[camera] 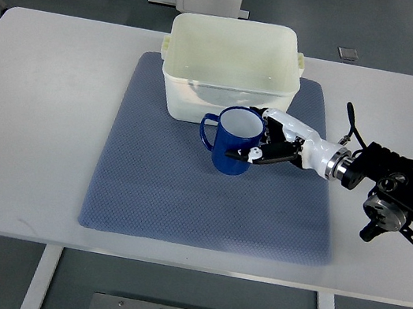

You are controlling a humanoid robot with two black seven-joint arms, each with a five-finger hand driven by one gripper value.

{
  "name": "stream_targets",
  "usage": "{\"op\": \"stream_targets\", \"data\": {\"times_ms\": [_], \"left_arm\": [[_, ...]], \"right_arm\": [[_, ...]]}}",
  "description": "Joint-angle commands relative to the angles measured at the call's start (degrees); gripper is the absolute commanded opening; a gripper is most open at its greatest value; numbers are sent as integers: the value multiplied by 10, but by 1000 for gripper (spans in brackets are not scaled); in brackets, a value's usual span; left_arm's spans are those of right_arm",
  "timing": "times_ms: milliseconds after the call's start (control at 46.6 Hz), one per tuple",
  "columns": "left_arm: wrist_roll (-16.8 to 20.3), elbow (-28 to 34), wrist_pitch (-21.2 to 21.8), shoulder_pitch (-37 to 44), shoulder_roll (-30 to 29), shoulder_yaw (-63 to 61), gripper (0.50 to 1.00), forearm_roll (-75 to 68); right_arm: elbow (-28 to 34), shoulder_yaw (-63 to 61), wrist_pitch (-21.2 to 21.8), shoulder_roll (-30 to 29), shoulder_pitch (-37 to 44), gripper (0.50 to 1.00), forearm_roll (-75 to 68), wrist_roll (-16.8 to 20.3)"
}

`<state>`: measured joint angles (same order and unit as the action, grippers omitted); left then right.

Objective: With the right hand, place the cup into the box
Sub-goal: 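Lift the blue mug with the right hand above the cream box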

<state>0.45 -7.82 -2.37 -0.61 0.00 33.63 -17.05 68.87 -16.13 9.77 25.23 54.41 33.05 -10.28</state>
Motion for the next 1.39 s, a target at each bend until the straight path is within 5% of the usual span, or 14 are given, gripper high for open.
{"op": "stream_targets", "data": {"times_ms": [0, 236, 536, 1373], "left_arm": [[0, 0, 0, 0, 0, 0, 1000, 0], [0, 0, 0, -1, 0, 0, 1000, 0], [0, 0, 0, 0, 0, -1, 1000, 0], [0, 0, 0, 0, 0, -1, 1000, 0]], "right_arm": [[22, -7, 4, 24, 13, 500, 0, 0], [53, -8, 17, 81, 74, 500, -31, 4], [1, -4, 11, 77, 163, 500, -79, 27], [-278, -13, -34, -127, 185, 500, -82, 69]]}}
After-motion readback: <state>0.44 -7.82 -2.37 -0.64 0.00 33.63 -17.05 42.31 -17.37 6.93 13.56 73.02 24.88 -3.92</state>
